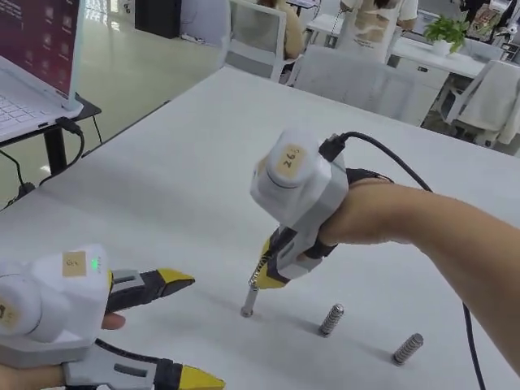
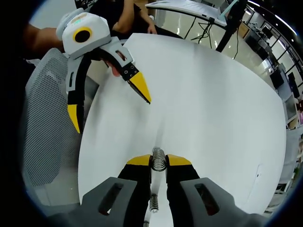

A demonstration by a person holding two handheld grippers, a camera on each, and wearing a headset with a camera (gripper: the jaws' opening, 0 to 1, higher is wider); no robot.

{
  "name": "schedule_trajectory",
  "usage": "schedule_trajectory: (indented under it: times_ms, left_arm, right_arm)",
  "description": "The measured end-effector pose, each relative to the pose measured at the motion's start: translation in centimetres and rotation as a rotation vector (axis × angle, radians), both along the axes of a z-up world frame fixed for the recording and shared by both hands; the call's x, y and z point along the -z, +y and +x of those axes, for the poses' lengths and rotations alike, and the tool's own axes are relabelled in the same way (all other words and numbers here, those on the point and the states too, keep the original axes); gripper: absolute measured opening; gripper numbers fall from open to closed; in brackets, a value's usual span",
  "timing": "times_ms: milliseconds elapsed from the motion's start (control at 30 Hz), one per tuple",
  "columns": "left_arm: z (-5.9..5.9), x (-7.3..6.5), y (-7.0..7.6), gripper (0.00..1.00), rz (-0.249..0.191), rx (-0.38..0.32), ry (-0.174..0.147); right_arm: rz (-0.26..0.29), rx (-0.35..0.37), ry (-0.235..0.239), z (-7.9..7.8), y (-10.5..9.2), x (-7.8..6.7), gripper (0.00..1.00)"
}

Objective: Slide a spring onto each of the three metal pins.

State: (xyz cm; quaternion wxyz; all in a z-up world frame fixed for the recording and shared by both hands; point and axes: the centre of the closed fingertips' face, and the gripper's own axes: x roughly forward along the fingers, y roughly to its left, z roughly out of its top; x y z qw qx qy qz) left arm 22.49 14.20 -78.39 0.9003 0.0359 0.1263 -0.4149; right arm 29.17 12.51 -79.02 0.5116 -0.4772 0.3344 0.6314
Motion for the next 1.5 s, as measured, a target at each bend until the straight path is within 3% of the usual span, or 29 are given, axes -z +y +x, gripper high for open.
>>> schedule_trajectory:
  times_ms: [567, 1500]
  left_arm:
    - [0.2, -0.5, 0.4, 0.73, -0.007, -0.022, -0.007]
    - [0.4, -0.3, 0.4, 0.72, -0.010, -0.023, -0.003]
  right_arm:
    - [-0.027, 0.015, 0.026, 0.2, 0.0, 1.8, 0.09]
    - [-0.063, 0.025, 0.003, 0.2, 0.0, 4.9, 0.09]
